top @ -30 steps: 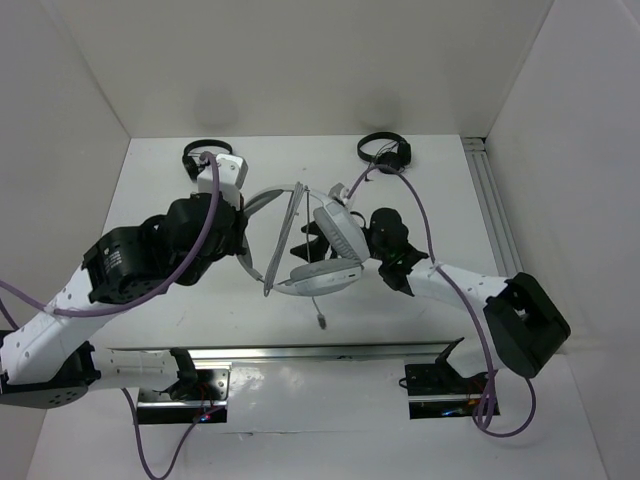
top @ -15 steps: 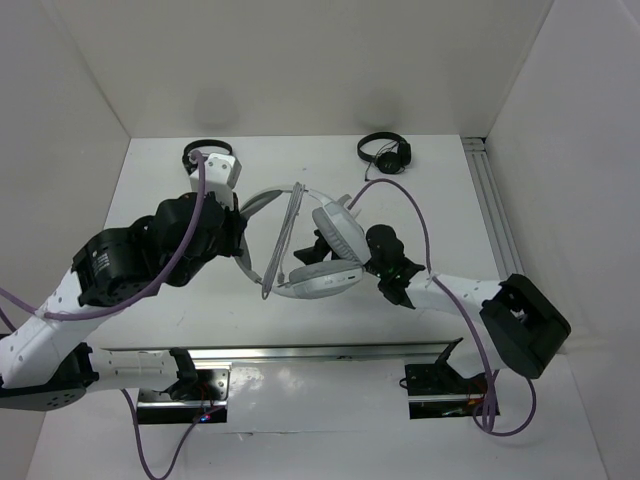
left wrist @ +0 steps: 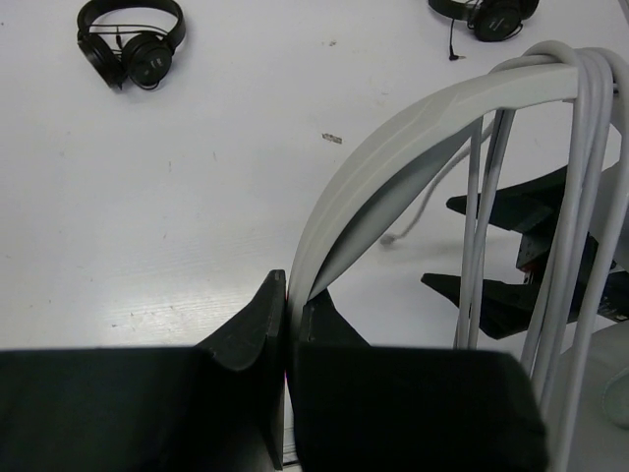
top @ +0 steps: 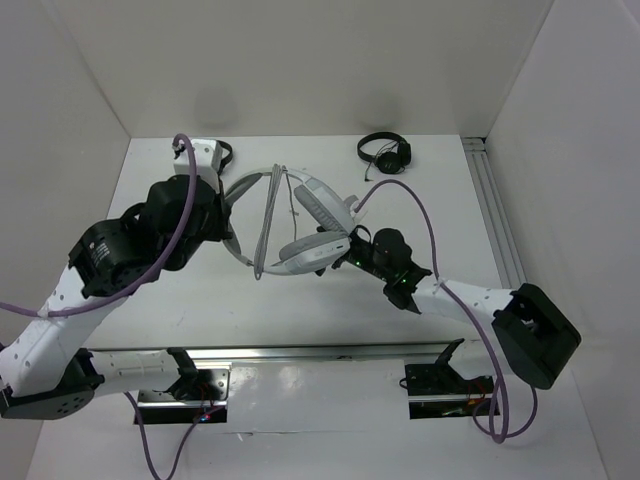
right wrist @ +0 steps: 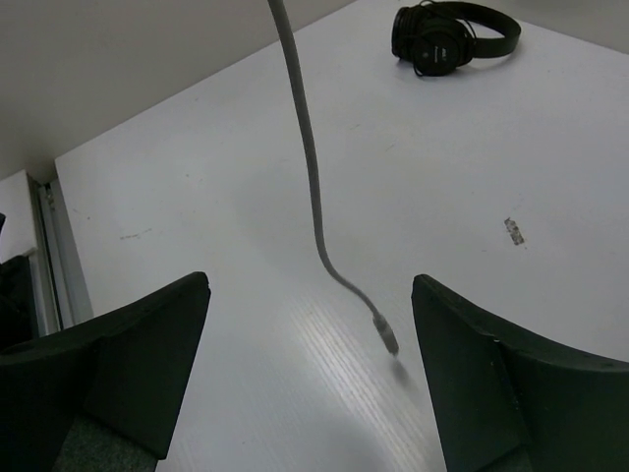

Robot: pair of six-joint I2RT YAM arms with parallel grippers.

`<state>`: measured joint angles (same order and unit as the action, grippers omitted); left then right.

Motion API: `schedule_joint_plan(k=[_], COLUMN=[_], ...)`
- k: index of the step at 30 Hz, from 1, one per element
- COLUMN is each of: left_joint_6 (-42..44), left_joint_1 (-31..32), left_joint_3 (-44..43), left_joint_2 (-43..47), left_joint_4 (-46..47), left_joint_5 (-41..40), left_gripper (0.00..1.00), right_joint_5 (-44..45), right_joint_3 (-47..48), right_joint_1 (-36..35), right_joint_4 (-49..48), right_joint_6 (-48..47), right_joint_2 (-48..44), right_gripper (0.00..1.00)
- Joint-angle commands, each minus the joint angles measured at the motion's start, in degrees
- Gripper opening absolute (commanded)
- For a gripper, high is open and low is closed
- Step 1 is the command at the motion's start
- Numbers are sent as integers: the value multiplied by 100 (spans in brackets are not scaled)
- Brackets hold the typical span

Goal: Wrap the headphones

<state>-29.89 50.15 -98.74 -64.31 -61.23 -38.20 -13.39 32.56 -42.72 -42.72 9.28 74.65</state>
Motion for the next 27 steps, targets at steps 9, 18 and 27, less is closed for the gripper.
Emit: schedule_joint_plan(k=[9,18,27], left_joint_6=[-43,9,-122], left_joint_1=[-392,-445,-506], left_joint_3=[-470,-682,-577], left_joint_2=[77,130,130], left_joint_4=[823,771,902], left_joint_5=[603,418,137], left_gripper=[0,0,0], right_joint_5=[951,100,47], right_joint_3=[532,603,603], right_joint_1=[-351,-465,-755], right_joint_4=[-244,-1238,-2047], right_joint_6=[-515,161,566], right_joint_2=[1481,2430,2616], right_gripper=[90,0,0])
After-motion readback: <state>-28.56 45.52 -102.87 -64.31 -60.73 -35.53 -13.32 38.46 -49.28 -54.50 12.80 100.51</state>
